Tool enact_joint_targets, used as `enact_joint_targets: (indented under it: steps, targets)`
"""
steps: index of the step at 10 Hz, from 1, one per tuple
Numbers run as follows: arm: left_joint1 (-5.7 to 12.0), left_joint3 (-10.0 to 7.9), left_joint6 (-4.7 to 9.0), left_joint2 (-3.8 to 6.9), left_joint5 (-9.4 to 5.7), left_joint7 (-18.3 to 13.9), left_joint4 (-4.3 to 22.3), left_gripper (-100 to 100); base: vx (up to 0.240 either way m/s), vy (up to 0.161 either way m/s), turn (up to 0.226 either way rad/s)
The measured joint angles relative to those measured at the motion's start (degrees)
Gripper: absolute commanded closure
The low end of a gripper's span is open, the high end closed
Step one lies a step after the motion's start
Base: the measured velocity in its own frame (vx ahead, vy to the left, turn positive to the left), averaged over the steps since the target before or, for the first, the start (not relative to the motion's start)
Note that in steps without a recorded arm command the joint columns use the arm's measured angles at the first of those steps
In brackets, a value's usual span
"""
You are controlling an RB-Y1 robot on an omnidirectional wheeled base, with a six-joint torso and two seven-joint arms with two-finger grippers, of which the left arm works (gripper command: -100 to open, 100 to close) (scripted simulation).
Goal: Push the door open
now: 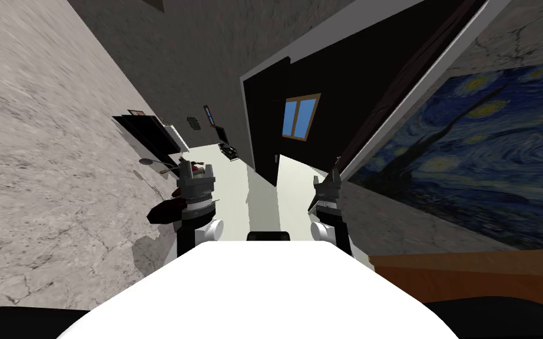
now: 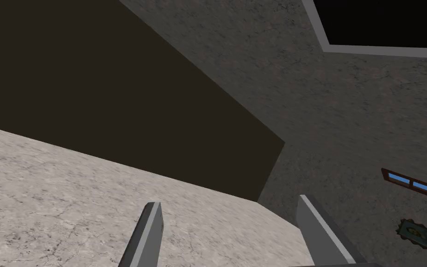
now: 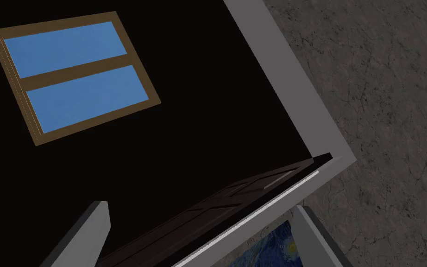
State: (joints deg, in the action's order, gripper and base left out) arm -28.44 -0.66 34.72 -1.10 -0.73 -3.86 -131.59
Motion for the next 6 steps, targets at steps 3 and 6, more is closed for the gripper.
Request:
enact_joint_targets:
  steps: [3,6]
  targets:
    - [-0.25,-1.84,1.5,1.35,1.39,-1.2,3.0,-100,0.126,0.0,-0.166]
    - [0.03,-4.04,2.82,2.54,2.77,-2.6,6.5,-100,0.117,0.01,-0.167]
